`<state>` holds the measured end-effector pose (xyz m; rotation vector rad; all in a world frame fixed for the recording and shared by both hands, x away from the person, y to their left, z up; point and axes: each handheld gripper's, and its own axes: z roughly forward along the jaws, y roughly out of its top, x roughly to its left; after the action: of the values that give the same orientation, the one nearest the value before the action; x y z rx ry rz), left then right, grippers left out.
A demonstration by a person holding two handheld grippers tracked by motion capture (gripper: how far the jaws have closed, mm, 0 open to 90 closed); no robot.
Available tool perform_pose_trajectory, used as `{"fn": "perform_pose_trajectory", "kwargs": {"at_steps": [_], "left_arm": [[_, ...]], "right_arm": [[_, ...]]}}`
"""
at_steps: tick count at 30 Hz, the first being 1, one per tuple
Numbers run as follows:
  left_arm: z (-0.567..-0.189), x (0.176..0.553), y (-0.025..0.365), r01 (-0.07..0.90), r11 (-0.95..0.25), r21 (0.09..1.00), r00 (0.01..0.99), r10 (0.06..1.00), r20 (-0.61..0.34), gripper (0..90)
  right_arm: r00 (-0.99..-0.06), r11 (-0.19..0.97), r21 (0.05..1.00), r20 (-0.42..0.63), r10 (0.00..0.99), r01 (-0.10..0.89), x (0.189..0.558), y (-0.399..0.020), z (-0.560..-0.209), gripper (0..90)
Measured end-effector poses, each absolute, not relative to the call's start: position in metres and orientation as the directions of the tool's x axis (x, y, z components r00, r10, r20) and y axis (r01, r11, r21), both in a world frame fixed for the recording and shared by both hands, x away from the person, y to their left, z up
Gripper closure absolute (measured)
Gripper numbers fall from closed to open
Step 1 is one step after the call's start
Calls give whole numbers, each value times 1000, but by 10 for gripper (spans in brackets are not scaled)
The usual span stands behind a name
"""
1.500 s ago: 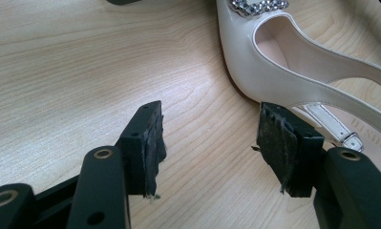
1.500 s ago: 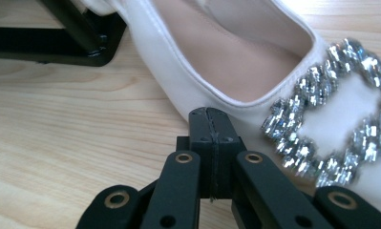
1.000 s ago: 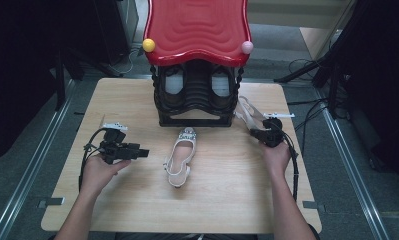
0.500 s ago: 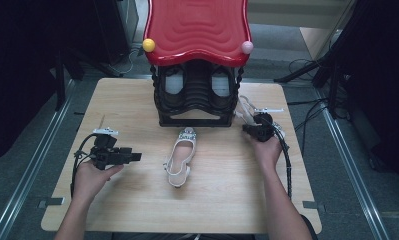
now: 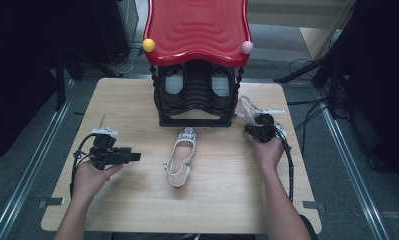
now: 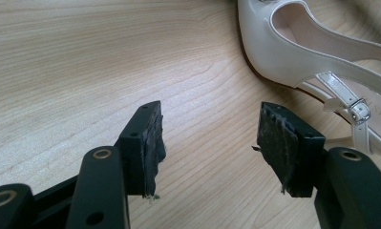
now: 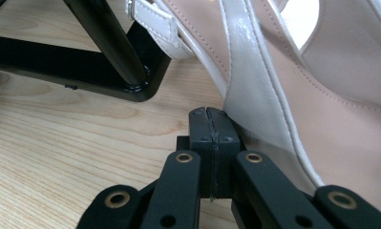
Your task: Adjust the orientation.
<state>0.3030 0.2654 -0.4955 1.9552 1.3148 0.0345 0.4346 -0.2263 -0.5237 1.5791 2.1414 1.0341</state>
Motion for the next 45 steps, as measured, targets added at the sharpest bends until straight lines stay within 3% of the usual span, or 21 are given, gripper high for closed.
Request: {"fn": "perform_pose_trajectory", "kwargs": {"at_steps": [16, 29, 37, 45], "left_arm": [[-496, 314, 259, 774, -189, 604, 490, 783, -384, 421], [-494, 325, 252, 769, -211, 603, 513, 768, -385, 422], [-494, 329, 250, 769, -208, 604, 513, 764, -391, 422], [-493, 329, 249, 767, -213, 605, 518, 762, -388, 422]], "right_arm": [[-282, 50, 672, 240, 929, 739, 425, -258, -522, 900], [-157, -62, 637, 282, 946, 768, 409, -300, -520, 900], [-192, -59, 628, 323, 927, 776, 389, -300, -509, 900], [-308, 21, 663, 319, 896, 748, 378, -271, -490, 900]]}}
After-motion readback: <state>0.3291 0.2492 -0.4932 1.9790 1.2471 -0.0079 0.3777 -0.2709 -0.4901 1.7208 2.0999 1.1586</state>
